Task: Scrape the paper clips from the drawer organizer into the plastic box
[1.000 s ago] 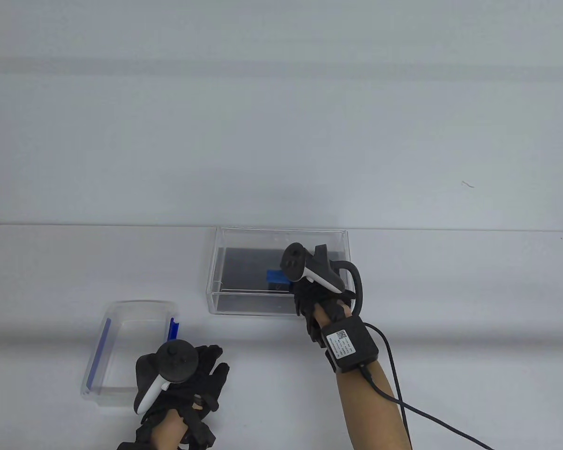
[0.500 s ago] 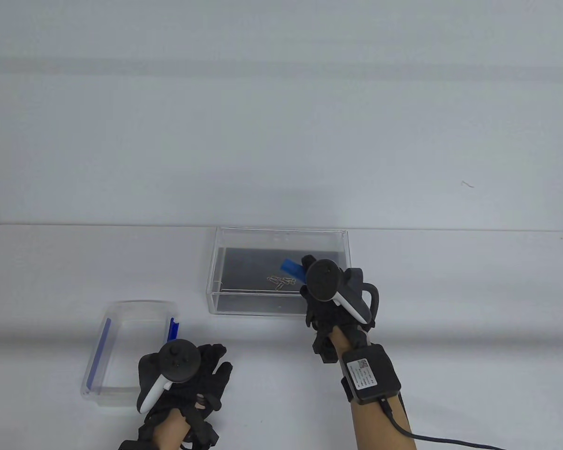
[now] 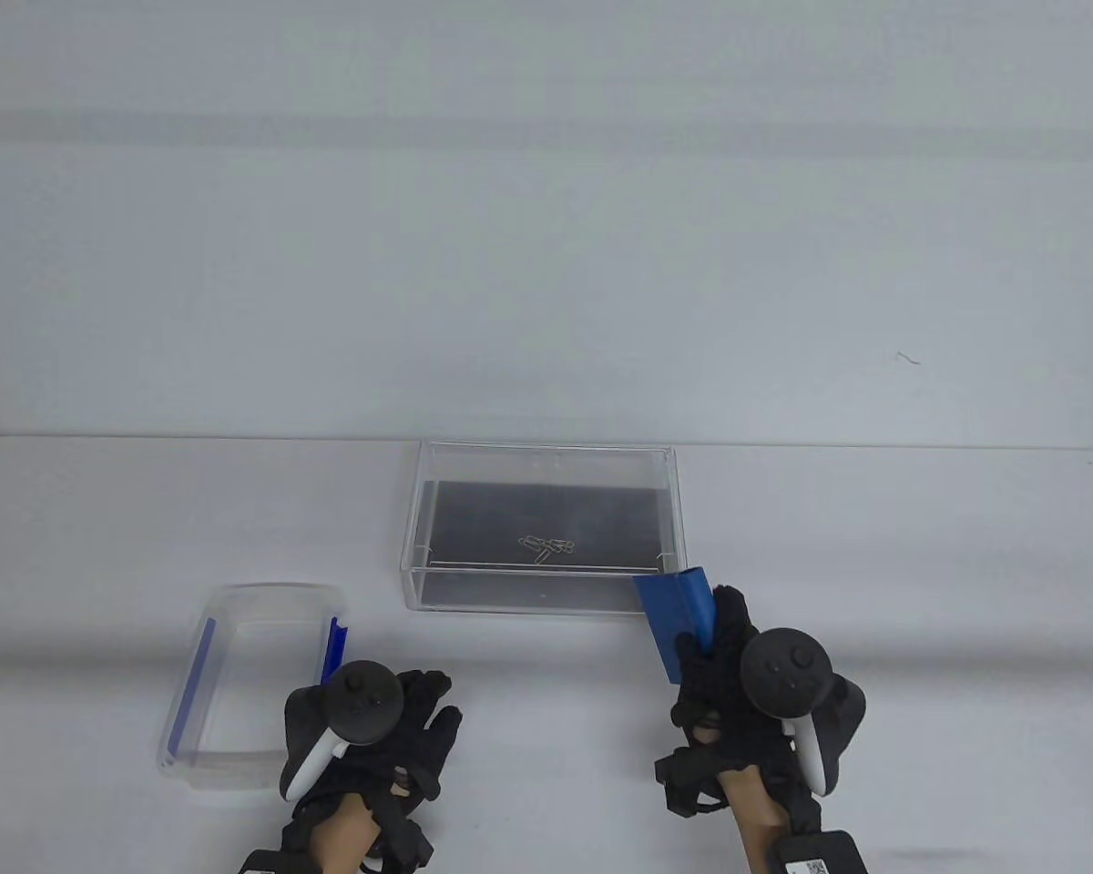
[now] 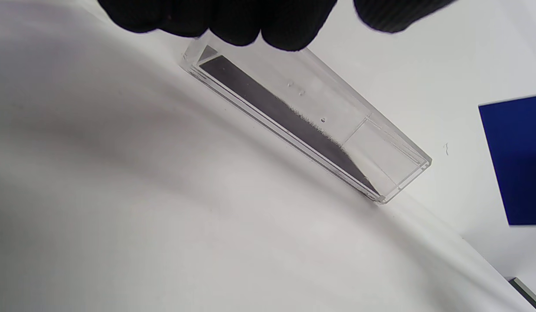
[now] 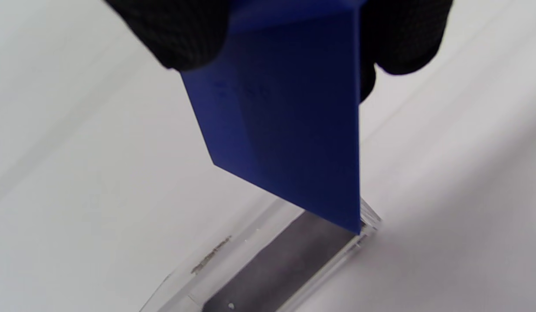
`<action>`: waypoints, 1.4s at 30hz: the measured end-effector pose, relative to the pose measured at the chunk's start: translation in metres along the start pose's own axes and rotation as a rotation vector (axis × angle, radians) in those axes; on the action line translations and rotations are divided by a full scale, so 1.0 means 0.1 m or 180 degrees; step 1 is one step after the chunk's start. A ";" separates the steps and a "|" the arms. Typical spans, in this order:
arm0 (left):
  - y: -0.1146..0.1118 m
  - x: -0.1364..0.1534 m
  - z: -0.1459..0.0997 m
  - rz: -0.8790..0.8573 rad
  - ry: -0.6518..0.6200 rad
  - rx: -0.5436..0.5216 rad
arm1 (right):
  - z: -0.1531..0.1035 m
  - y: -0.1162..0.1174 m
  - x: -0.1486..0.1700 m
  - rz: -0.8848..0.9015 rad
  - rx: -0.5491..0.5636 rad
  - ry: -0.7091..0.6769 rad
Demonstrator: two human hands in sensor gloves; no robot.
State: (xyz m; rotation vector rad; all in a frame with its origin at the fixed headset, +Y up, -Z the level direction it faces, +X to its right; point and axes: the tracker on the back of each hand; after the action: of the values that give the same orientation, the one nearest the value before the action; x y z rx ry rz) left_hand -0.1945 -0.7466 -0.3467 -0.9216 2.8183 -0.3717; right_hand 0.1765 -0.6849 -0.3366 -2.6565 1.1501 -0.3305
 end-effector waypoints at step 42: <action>1.10 2.00 -0.46 -0.0474 0.2802 -0.0072 | -0.18 0.00 0.41 -0.0229 -0.0205 -0.0072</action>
State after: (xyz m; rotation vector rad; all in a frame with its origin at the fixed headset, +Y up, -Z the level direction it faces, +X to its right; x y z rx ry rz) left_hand -0.4261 -0.7713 -0.3469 -1.1996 3.5186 -0.9735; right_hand 0.1984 -0.7168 -0.3147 -2.7551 1.0782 -0.2796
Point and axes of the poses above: the tracker on the back of each hand, its own x axis roughly to the little-finger side, its own z axis roughly from the wrist to the fingertips, y = z × x, and after that the axes turned 4 degrees about x, right-handed
